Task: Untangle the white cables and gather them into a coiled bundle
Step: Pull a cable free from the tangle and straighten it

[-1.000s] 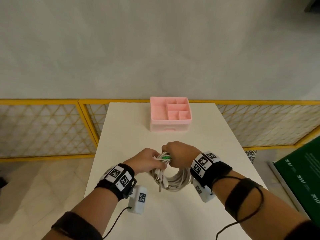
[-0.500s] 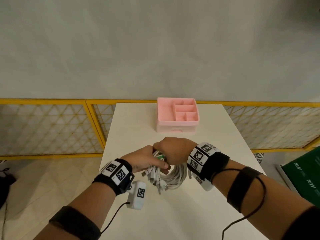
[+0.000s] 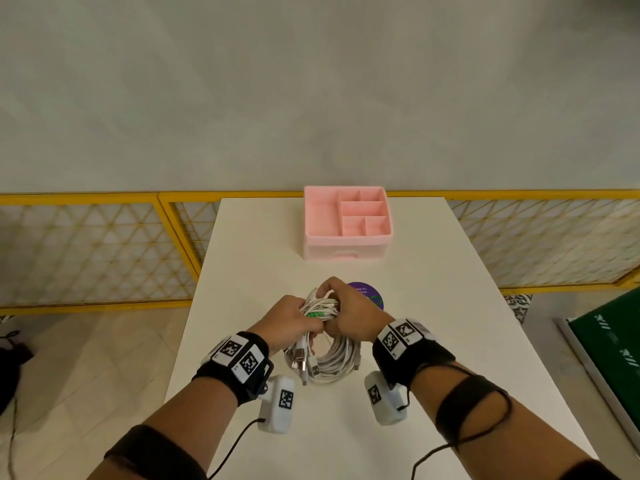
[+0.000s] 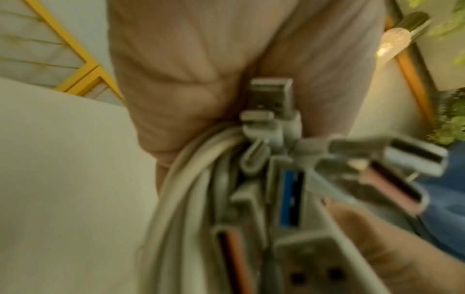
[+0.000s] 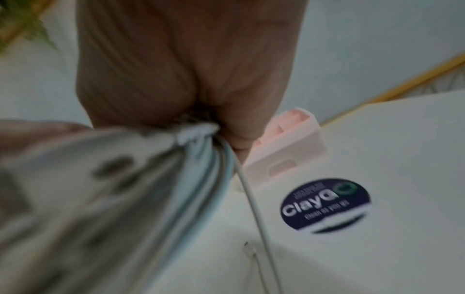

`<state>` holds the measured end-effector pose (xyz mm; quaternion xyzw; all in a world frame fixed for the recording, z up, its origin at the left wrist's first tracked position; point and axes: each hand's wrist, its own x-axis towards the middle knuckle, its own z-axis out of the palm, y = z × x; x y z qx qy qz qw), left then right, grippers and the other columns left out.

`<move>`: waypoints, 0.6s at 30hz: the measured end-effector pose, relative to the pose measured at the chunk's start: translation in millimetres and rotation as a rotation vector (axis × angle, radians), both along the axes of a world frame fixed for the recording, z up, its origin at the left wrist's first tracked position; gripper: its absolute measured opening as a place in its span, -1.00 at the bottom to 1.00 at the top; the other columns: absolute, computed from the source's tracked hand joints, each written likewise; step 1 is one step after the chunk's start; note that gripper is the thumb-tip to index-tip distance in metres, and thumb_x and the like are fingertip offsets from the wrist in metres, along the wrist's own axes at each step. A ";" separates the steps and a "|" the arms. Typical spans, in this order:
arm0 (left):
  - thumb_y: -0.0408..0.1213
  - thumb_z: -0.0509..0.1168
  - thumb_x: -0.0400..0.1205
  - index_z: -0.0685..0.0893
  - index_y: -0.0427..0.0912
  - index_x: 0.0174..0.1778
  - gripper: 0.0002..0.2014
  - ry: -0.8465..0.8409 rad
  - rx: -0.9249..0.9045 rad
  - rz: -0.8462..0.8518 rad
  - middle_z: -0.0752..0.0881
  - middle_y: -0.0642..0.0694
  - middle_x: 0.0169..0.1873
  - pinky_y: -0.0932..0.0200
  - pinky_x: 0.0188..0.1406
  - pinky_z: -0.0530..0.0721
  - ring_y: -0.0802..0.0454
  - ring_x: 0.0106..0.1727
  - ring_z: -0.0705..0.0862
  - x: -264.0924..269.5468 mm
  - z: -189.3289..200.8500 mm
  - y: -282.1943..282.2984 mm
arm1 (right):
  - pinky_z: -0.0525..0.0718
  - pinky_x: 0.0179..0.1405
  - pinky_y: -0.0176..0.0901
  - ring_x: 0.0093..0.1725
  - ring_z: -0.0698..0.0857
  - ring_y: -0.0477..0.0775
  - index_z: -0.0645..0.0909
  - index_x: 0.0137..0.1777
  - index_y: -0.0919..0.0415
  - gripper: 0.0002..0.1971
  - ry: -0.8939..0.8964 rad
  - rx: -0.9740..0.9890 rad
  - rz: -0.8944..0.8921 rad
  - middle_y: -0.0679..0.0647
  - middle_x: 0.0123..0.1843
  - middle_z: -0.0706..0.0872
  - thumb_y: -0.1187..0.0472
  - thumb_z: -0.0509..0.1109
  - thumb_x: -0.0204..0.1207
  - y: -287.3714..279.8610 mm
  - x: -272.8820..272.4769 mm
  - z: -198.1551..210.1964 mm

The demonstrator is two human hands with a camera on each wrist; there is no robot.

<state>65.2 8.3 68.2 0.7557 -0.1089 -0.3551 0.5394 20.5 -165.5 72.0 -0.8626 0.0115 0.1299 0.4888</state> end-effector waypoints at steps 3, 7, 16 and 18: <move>-0.37 0.39 0.26 0.74 -0.43 -0.16 -0.73 0.040 0.016 0.088 0.65 -0.21 -0.46 -0.02 -0.25 0.59 -0.11 -0.38 0.64 -1.6 -12.6 -20.6 | 0.68 -0.35 -0.18 -0.30 0.73 -0.01 0.52 0.16 0.16 -0.50 0.060 0.167 -0.107 0.15 -0.12 0.75 0.39 0.58 0.23 -17.3 8.2 -28.0; -0.31 0.42 0.27 0.77 -0.37 -0.22 -0.76 0.027 0.029 0.239 0.67 -0.16 -0.47 0.06 -0.29 0.56 -0.06 -0.41 0.63 3.6 -29.6 -44.6 | 0.78 0.01 0.01 -0.04 0.78 0.08 0.64 0.22 0.29 -0.45 0.141 0.459 -0.165 0.22 0.03 0.80 0.41 0.58 0.16 -44.3 22.0 -57.9; -0.44 0.47 0.51 0.76 -0.37 -0.24 -0.94 0.067 0.003 0.587 0.69 -0.17 -0.48 0.05 -0.26 0.56 -0.07 -0.41 0.62 31.7 -73.4 -87.0 | 0.79 0.00 0.04 -0.12 0.80 0.19 0.75 0.21 0.34 -0.75 0.162 0.734 -0.406 0.31 0.07 0.84 0.35 0.50 0.54 -70.6 60.7 -97.8; -0.44 0.47 0.52 0.74 -0.33 -0.29 -0.91 0.073 0.004 0.598 0.67 -0.15 -0.50 0.05 -0.25 0.54 -0.07 -0.41 0.59 39.6 -80.6 -89.2 | 0.77 0.08 0.07 -0.03 0.80 0.25 0.76 0.14 0.39 -0.77 0.189 0.818 -0.464 0.33 0.06 0.83 0.25 0.49 0.58 -75.0 71.4 -100.1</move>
